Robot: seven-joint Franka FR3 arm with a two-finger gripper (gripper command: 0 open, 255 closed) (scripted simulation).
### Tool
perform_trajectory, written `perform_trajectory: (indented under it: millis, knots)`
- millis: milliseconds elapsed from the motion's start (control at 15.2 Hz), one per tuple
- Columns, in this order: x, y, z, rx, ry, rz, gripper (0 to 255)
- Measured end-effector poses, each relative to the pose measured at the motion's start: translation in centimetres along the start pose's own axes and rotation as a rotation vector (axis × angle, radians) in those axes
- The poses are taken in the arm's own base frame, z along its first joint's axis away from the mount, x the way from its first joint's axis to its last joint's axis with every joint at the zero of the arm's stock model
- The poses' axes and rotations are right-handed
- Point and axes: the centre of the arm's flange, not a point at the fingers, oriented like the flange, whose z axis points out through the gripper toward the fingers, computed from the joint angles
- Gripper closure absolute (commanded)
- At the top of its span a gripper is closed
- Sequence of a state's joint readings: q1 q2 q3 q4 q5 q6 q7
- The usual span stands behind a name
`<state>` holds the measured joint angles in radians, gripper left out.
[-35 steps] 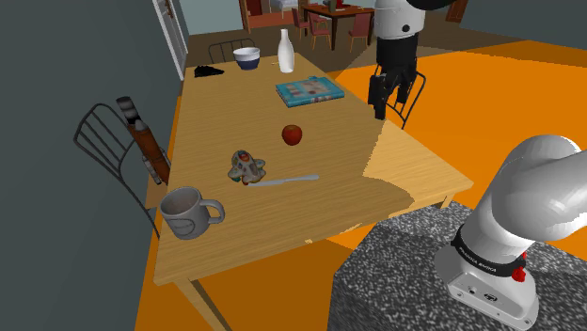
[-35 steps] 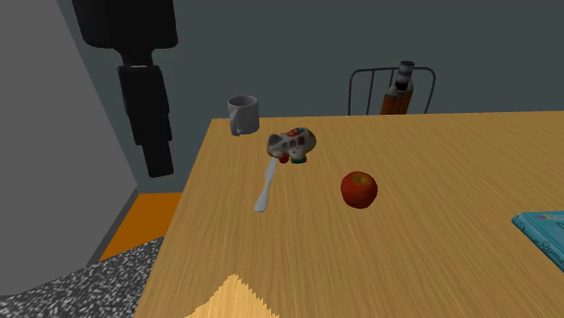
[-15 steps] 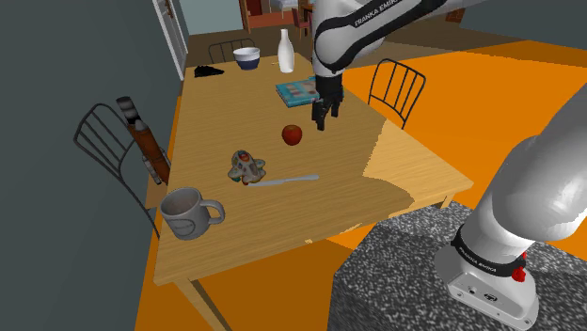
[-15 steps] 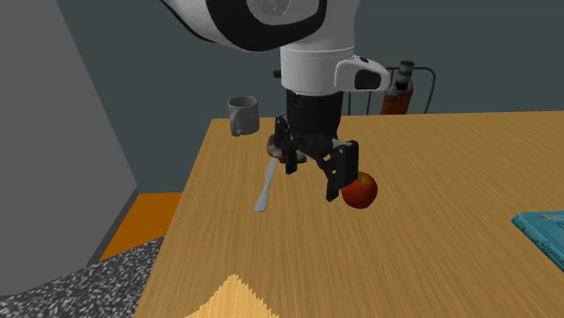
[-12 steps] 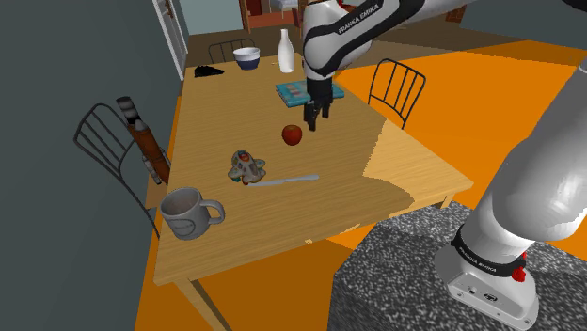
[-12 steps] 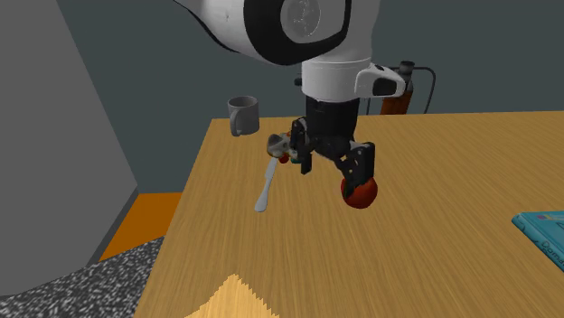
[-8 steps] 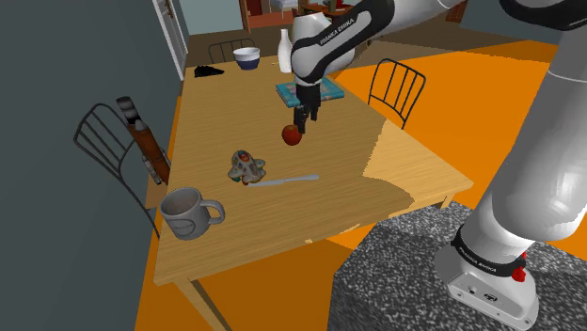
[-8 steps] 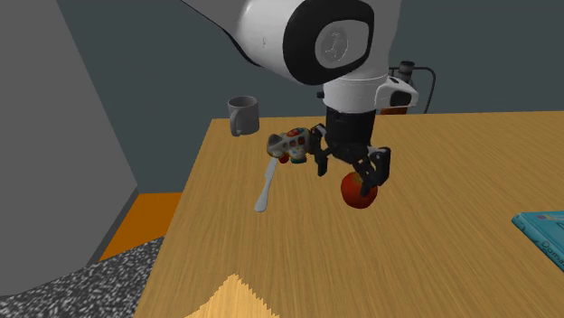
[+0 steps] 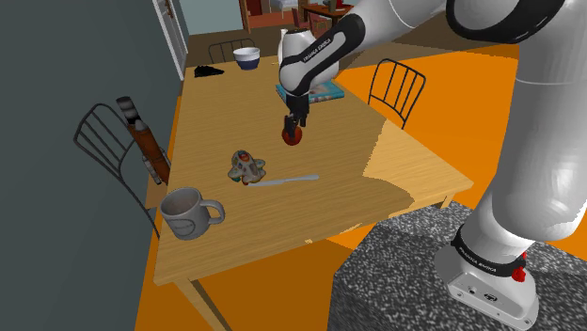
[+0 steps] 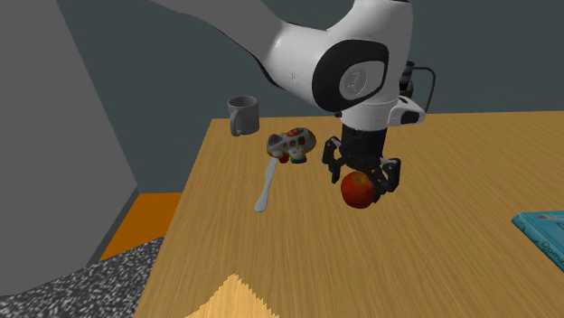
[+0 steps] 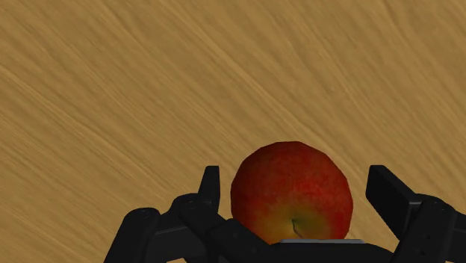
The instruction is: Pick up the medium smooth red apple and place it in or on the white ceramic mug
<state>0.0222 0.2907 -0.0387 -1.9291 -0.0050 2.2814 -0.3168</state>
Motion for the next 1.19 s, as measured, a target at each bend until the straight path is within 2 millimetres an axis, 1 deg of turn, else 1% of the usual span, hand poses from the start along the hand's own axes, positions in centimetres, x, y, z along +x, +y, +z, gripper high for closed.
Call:
perform_trajectory:
  millis: [198, 594, 660, 1188]
  knots:
    - [-0.1, -0.1, 1.5, 0.0, 0.0, 0.0, 0]
    - [-0.1, -0.1, 1.9, 0.0, 0.001, 0.0, 0]
    - [-0.1, -0.1, 1.9, 0.0, 0.001, 0.0, 255]
    - [-0.1, -0.1, 1.9, 0.0, 0.0, 0.0, 255]
